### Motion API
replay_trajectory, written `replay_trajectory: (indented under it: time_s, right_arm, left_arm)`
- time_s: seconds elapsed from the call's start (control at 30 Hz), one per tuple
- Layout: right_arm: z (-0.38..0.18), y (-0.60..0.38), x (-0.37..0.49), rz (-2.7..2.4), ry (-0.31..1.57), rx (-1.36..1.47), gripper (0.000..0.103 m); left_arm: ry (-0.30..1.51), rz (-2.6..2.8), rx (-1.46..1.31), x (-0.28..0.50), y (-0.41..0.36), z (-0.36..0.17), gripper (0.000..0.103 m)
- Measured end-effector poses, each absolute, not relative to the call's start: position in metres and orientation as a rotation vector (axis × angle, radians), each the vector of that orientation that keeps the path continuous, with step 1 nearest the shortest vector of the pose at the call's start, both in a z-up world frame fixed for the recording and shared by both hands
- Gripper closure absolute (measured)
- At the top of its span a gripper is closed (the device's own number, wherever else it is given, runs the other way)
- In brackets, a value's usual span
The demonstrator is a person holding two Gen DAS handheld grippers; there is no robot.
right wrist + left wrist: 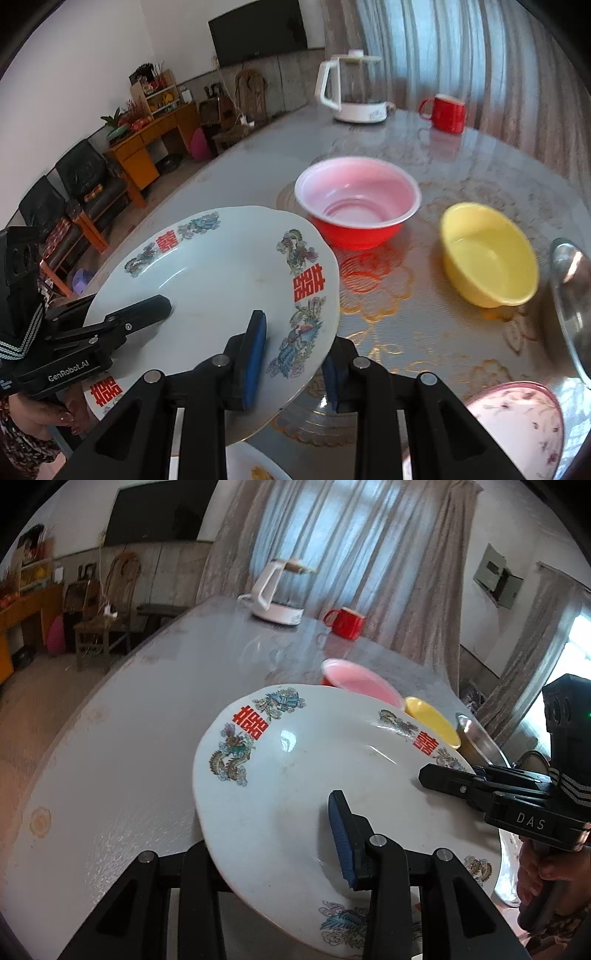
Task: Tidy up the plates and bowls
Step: 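Lift the red-patterned plate with the right gripper toward the pink-rimmed plate, then lower the red-patterned plate onto the pink-rimmed floral plate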
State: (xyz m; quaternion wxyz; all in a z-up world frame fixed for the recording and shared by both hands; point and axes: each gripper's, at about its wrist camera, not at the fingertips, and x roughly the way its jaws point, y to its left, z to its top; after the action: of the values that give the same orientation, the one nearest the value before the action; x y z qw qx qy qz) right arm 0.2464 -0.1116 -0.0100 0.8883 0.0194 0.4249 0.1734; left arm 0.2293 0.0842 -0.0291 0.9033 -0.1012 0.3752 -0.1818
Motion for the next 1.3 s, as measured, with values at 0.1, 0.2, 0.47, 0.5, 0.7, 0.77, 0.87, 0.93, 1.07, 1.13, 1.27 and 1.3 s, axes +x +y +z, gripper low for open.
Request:
replay_trajectory:
  time_s: [0.1, 0.2, 0.47, 0.5, 0.7, 0.77, 0.87, 0.93, 1.07, 1.13, 1.27, 1.3]
  right_arm:
    - [-0.001, -0.12, 0.237, 0.341, 0.849, 0.048, 0.076]
    - [0.009, -0.131, 0.225, 0.319, 0.815, 0.055, 0.076]
    - [0.024, -0.168, 0.189, 0.268, 0.753, 0.084, 0.076]
    - [0.025, -0.171, 0.184, 0.262, 0.748, 0.087, 0.076]
    - [0.032, -0.203, 0.147, 0.195, 0.705, 0.102, 0.076]
    - [0.032, -0.213, 0.135, 0.173, 0.698, 0.109, 0.076]
    - [0.03, -0.232, 0.119, 0.143, 0.699, 0.134, 0.076]
    - [0.026, -0.244, 0.109, 0.122, 0.702, 0.15, 0.076]
    - [0.016, -0.264, 0.094, 0.078, 0.716, 0.18, 0.076]
    - [0.009, -0.274, 0.087, 0.062, 0.73, 0.193, 0.076]
    - [-0.002, -0.288, 0.078, 0.039, 0.745, 0.218, 0.076]
    - [-0.004, -0.29, 0.076, 0.034, 0.747, 0.225, 0.076]
  left_arm:
    - [0.749, -0.393, -0.191, 0.226, 0.074, -0.018, 0.064]
    - [0.733, -0.414, -0.186, 0.221, 0.066, -0.01, 0.064]
    - [0.692, -0.472, -0.145, 0.2, 0.029, 0.006, 0.063]
    - [0.688, -0.48, -0.139, 0.198, 0.023, 0.007, 0.063]
    - [0.687, -0.555, -0.137, 0.183, -0.01, 0.01, 0.063]
    - [0.687, -0.58, -0.119, 0.177, -0.024, 0.012, 0.063]
    - [0.697, -0.612, -0.097, 0.167, -0.045, 0.012, 0.063]
    - [0.707, -0.631, -0.086, 0.16, -0.059, 0.009, 0.063]
    - [0.749, -0.66, -0.083, 0.153, -0.081, -0.001, 0.063]
    - [0.77, -0.668, -0.077, 0.148, -0.092, -0.007, 0.063]
    - [0.807, -0.675, -0.064, 0.146, -0.107, -0.016, 0.063]
    - [0.814, -0.674, -0.059, 0.146, -0.11, -0.018, 0.063]
